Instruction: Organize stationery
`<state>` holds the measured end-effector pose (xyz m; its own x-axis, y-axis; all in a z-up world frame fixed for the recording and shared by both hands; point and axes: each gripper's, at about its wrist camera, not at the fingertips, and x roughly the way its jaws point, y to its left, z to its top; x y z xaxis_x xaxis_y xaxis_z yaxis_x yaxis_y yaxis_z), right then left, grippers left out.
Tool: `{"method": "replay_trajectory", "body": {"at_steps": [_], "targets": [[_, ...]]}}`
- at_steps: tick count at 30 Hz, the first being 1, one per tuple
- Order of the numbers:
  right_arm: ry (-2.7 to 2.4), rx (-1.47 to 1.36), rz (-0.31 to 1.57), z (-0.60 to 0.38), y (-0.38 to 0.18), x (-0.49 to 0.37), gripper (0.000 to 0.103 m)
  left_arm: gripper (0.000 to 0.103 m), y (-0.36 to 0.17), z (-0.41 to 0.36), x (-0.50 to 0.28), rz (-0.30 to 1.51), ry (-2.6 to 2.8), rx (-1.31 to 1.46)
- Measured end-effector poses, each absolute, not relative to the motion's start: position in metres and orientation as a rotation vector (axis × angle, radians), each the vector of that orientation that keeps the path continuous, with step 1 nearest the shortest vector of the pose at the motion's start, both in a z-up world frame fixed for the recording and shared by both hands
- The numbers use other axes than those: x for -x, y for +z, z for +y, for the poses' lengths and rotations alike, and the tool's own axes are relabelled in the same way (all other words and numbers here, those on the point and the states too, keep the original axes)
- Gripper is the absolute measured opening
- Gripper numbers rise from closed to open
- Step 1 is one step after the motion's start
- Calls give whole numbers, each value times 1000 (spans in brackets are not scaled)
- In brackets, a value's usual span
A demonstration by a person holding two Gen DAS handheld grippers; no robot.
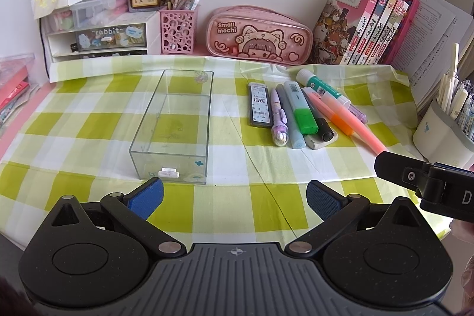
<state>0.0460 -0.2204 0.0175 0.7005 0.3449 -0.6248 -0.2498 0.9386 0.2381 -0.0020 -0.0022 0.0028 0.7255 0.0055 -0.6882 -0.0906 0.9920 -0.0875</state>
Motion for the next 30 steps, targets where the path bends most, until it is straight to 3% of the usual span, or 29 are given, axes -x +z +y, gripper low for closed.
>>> {"method": "replay_trajectory", "body": {"at_steps": [25,30], "targets": [[310,-126,748,-200,-17,-83,103,98,-31,39,-26,749,107,30],[338,-127,702,-197,-30,-94,103,98,-44,40,-31,657,106,-44]]}}
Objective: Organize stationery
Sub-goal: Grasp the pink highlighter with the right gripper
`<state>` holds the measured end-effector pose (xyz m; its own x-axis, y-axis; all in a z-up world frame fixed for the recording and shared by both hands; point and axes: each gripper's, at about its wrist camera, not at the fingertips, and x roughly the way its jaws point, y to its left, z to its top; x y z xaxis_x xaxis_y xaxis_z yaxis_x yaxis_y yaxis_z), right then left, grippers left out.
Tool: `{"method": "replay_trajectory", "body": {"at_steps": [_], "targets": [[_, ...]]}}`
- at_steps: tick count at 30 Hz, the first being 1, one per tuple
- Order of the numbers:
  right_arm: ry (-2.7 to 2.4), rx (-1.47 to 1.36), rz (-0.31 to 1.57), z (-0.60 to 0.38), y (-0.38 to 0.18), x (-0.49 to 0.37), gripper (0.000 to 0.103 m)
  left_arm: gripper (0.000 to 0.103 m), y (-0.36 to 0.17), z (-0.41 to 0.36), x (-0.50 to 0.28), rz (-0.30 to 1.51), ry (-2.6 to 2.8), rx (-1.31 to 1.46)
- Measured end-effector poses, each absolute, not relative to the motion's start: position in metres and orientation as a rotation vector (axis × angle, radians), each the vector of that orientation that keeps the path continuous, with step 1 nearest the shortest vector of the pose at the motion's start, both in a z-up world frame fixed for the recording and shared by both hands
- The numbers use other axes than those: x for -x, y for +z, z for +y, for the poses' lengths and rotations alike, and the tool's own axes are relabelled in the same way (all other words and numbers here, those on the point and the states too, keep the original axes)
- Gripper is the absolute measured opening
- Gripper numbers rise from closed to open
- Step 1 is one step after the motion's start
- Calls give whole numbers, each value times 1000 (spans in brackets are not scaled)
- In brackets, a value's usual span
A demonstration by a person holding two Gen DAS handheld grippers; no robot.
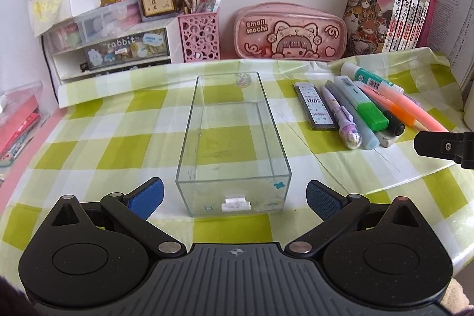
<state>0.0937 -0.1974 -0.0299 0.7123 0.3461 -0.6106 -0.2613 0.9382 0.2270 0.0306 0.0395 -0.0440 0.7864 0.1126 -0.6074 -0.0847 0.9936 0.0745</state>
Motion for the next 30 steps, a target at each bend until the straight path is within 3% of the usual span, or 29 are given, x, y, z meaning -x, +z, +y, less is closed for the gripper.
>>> {"method": "replay_trajectory", "body": {"at_steps": [12,14,16,17,21,30], "targets": [[355,-168,595,-223,-33,-128,100,90,-60,66,-28,505,66,125],[363,-142,573,-224,-34,-135,94,87,-61,68,-29,508,45,148],[351,-100,564,-223,-36,-141,80,78,-62,69,-30,515,29,153],[340,-80,566,-223,-39,-144,72,78,-63,68,-30,523,29,147],[355,-55,601,-226,-50,-151,57,76,-64,64,-30,526,35,108],[343,-8,645,-225,-54,-152,51,73,-66,55,-28,525,41,35]]}}
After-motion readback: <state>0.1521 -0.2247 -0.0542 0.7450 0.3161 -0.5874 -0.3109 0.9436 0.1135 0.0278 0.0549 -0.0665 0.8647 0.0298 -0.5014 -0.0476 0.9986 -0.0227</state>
